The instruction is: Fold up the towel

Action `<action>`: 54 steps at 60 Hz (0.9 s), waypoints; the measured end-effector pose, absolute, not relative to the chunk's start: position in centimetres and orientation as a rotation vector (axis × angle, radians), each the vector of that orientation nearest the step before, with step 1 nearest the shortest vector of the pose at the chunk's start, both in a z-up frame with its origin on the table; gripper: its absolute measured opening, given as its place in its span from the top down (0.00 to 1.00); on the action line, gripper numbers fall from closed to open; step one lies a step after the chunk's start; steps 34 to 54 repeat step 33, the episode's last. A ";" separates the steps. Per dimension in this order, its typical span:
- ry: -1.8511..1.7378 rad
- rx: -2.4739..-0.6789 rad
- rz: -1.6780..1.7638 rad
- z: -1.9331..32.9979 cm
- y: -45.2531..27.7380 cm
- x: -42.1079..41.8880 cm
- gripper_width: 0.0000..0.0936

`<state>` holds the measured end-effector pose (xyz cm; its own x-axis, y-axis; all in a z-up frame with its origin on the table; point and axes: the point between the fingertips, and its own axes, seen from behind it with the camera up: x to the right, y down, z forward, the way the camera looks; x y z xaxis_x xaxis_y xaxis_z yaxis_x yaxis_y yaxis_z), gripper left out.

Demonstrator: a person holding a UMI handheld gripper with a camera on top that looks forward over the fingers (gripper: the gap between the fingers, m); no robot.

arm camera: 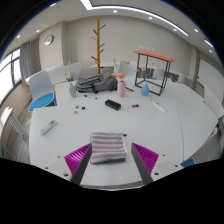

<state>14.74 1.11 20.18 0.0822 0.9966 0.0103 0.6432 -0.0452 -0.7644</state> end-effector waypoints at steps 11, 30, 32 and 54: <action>-1.602 -1.683 0.746 26.7 0.2 19.5 0.09; -1.592 -1.663 0.732 26.4 -0.6 20.9 0.09; -1.601 -1.676 0.736 26.1 -0.9 21.1 0.09; -1.606 -1.685 0.744 25.9 -1.1 21.2 0.09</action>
